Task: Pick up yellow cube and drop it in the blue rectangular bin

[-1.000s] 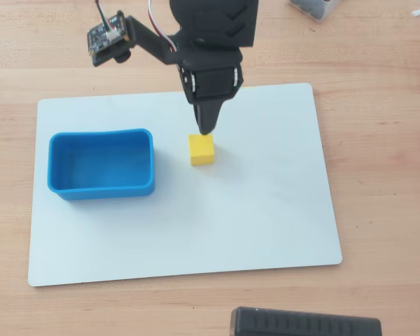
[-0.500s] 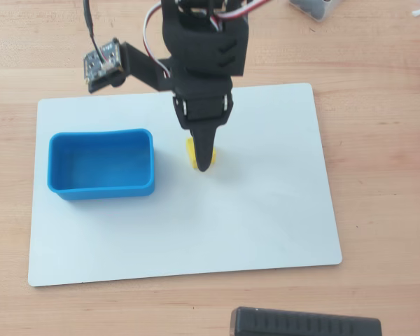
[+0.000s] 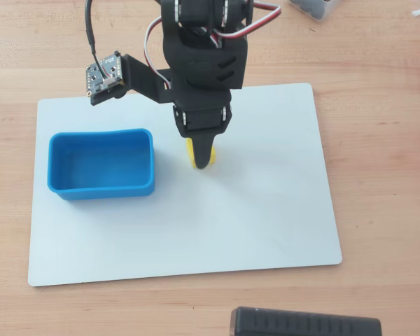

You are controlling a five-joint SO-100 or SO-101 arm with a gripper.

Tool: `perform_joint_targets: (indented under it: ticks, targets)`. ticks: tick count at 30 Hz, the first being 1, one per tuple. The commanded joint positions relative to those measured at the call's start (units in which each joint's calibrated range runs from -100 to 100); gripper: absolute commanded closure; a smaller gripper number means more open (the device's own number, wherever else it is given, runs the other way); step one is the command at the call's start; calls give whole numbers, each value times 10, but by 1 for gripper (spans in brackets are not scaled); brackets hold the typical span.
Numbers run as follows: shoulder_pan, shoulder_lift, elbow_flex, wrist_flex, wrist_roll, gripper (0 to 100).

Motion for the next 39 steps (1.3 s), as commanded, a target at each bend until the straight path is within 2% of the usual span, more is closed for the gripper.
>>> perform_joint_targets:
  ticks: [1, 9, 15, 22, 31, 39]
  targets:
    - [-10, -3, -73, 7, -6, 93]
    - [-5, -61, -80, 38, -11, 95]
    - [-5, -101, -173, 142, -20, 96]
    - [33, -117, -269, 217, -21, 96]
    - [113, -104, -324, 218, -18, 96]
    - [158, -78, -320, 172, -16, 96]
